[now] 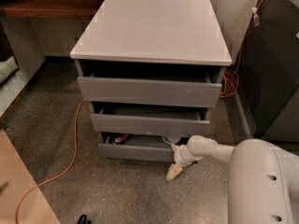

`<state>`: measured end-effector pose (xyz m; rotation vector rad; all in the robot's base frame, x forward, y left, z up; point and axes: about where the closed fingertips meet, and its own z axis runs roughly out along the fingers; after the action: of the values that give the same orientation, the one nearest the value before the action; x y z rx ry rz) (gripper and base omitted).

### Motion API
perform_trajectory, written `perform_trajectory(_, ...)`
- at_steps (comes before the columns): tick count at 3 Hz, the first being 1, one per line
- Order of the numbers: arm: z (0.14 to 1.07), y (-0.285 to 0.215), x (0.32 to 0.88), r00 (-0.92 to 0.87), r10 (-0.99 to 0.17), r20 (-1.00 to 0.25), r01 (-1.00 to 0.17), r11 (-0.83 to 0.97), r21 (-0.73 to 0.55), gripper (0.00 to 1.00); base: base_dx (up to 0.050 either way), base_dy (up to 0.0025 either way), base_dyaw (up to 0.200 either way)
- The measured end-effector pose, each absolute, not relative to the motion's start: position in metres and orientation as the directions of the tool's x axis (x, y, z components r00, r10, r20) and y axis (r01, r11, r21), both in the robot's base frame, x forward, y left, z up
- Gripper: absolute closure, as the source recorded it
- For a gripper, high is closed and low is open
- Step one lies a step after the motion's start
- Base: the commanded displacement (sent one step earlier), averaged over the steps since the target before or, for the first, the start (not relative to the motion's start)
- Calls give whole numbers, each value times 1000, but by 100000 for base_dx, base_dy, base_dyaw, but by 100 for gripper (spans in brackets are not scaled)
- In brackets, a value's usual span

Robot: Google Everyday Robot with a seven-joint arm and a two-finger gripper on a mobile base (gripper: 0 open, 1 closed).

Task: Pick blue plastic bottle from bottom drawer and place on counter

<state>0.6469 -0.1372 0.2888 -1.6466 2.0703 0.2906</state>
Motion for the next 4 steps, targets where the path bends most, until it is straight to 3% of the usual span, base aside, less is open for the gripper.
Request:
perform_trajectory(2,256,-121,660,-88,-833,-546,-974,187,-130,0,0,0,0)
perform_trajectory(4,234,-113,697,46,-818,-574,-967,108,-232,0,0,0,0)
